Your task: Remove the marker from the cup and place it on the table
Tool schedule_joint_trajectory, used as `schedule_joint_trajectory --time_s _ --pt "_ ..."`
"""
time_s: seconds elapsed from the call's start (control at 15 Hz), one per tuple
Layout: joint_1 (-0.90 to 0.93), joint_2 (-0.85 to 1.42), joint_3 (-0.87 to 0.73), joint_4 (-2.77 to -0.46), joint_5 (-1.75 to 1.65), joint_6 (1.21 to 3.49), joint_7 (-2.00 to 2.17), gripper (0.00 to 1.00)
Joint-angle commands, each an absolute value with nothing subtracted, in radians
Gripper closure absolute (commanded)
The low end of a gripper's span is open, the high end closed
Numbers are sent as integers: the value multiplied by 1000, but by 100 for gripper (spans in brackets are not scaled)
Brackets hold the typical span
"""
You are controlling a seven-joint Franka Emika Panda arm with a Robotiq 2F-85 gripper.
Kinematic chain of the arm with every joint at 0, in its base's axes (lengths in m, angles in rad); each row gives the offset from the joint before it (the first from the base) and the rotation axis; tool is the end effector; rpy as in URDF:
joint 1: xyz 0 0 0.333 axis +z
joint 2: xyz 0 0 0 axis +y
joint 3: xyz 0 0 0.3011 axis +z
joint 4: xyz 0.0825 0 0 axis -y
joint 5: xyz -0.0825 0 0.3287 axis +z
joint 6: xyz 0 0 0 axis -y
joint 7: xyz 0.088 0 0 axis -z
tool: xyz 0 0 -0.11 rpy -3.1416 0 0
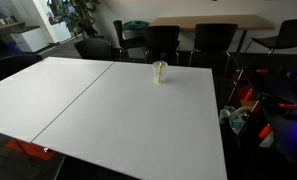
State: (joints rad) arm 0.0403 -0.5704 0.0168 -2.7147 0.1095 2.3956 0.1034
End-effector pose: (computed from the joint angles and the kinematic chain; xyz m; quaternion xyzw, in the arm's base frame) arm 0.3397 0.0206 0.4373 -0.9897 0.0589 -0.1219 0.0471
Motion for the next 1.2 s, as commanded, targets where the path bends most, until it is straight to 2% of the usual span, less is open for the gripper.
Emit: schedule_joint_trajectory --time_s 0.0,0.6,0.93,1.13 --pt "-8 -467 58 -2653 101 2491 219 0" --pt "-258 -233 245 -2518 -150 2678 811 0" --pt "-519 -162 440 -2426 -450 2616 1209 0" --pt "-615 -107 525 -2361 -621 2557 1453 0"
